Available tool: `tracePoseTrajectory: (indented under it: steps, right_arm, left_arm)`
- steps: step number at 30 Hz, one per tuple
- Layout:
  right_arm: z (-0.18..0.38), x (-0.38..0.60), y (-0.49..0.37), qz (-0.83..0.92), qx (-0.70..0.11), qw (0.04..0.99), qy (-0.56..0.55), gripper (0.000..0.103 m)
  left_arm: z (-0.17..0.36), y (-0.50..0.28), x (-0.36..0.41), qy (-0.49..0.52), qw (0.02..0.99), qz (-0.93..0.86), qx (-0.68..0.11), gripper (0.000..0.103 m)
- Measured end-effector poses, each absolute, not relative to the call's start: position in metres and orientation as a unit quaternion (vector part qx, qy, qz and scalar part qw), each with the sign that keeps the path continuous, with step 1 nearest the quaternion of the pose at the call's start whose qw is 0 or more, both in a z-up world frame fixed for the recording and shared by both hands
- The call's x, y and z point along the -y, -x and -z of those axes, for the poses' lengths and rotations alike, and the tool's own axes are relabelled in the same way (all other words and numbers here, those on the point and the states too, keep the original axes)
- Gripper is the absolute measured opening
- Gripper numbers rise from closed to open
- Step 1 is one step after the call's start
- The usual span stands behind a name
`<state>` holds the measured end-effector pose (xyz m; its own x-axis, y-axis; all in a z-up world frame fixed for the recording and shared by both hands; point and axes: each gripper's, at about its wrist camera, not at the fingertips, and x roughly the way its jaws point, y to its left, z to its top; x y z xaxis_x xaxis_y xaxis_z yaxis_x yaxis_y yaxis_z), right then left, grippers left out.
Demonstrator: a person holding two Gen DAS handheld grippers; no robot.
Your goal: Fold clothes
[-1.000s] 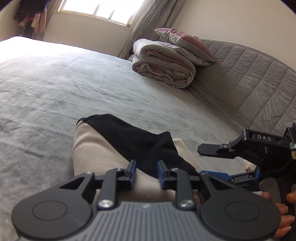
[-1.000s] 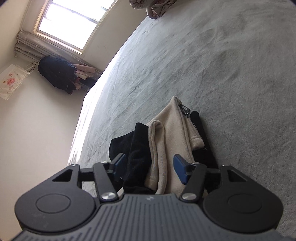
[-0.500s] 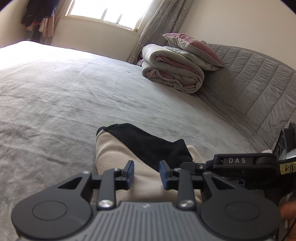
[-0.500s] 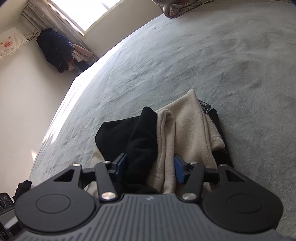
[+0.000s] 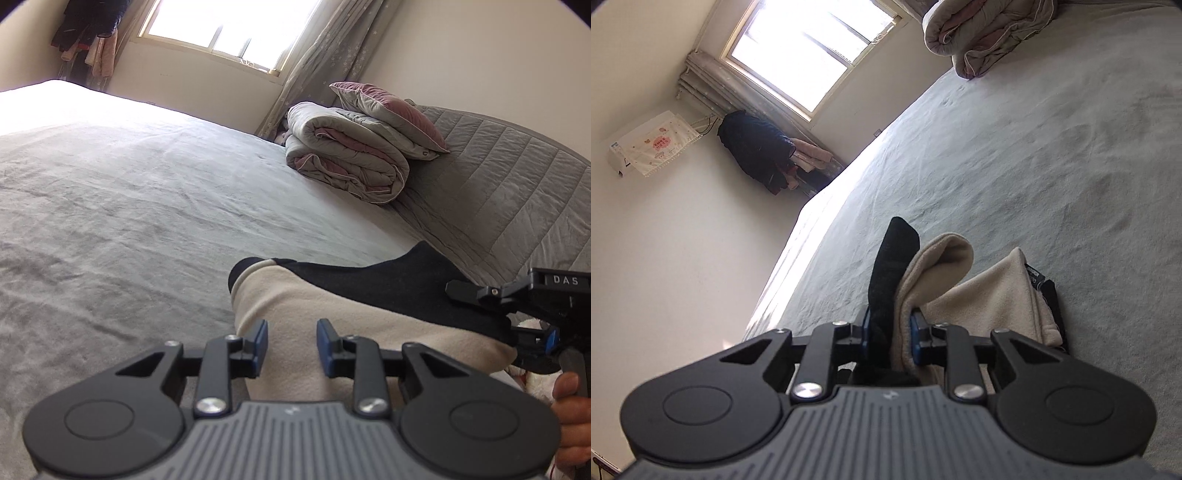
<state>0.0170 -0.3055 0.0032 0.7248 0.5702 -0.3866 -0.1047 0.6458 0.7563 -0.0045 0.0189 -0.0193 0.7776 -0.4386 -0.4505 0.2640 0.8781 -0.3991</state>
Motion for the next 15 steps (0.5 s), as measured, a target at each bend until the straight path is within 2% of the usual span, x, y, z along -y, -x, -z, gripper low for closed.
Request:
tracePoseTrajectory:
  steps: [9,12,15]
  right_arm:
    - [0.032,0.331,-0.023,-0.172,-0.346,0.825,-0.413,0.024]
    - [0.044,0.324,-0.024,-0.158,-0.370,0.829,-0.388,0.029]
    - [0.040,0.315,-0.020,-0.157,-0.373,0.838,-0.365,0.030]
  left_arm:
    - [0.027,0.010,0.017,0.098,0.931,0.226,-0.270,0.029]
    - [0.035,0.010,0.029,0.058,0.931,0.229,-0.277,0.029]
    - [0.039,0.013,0.035,0.024,0.934,0.229,-0.274,0.029]
